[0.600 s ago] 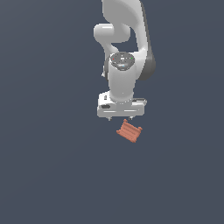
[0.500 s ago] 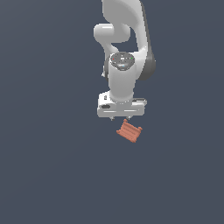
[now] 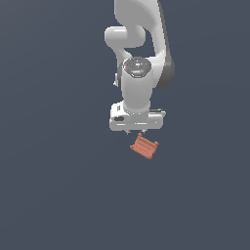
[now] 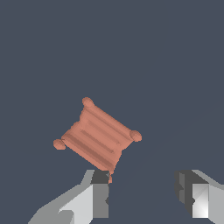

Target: Pick up the object and move it to a goal position.

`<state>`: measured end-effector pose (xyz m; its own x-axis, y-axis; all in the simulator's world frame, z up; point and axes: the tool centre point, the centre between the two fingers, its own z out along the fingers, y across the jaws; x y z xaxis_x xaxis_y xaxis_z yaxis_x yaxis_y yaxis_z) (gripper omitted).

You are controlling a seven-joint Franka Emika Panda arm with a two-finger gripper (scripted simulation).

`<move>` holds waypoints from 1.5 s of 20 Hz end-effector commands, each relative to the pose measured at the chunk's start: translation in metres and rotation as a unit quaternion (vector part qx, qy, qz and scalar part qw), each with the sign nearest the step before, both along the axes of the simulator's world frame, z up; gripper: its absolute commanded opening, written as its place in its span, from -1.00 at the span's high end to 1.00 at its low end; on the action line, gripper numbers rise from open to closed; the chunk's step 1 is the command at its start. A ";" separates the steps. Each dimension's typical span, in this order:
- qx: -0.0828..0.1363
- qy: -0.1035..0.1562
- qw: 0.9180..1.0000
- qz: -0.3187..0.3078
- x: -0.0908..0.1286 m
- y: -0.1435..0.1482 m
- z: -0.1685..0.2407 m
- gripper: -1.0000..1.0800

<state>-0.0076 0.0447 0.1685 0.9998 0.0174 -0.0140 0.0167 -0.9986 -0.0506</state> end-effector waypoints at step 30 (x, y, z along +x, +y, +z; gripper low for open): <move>0.121 0.061 0.954 0.267 0.043 0.037 -0.071 -0.23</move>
